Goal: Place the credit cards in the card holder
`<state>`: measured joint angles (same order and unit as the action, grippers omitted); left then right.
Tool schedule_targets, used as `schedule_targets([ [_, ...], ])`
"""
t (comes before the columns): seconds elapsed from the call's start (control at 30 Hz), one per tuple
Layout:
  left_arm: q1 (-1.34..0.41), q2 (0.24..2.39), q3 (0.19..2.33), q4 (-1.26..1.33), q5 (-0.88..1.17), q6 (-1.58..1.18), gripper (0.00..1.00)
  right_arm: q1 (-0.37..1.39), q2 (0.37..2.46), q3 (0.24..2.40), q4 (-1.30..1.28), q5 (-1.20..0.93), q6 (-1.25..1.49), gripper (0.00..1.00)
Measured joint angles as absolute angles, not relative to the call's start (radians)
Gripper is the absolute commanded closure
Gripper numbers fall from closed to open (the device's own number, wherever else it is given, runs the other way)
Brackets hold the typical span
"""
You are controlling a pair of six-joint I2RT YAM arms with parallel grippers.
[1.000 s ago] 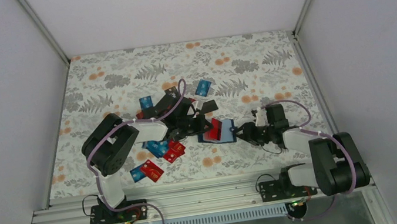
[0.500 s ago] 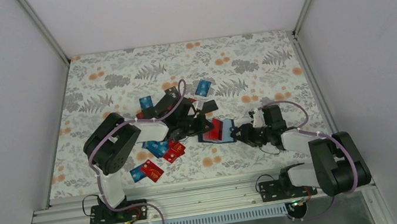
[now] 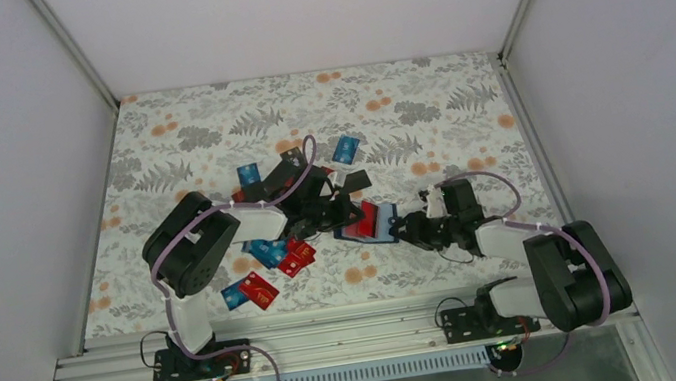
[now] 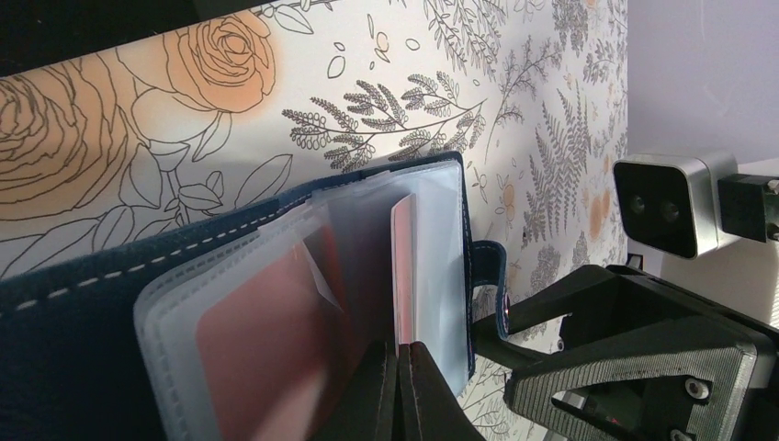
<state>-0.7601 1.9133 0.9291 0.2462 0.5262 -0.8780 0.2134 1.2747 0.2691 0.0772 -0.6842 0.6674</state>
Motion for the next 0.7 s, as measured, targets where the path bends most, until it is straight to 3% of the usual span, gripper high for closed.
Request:
schedule_targets([
  [0.7, -0.762, 1.931, 0.933, 0.249, 0.524, -0.906, 0.98, 0.274, 1.297, 0.279, 0.105, -0.665, 0.705, 0.61],
])
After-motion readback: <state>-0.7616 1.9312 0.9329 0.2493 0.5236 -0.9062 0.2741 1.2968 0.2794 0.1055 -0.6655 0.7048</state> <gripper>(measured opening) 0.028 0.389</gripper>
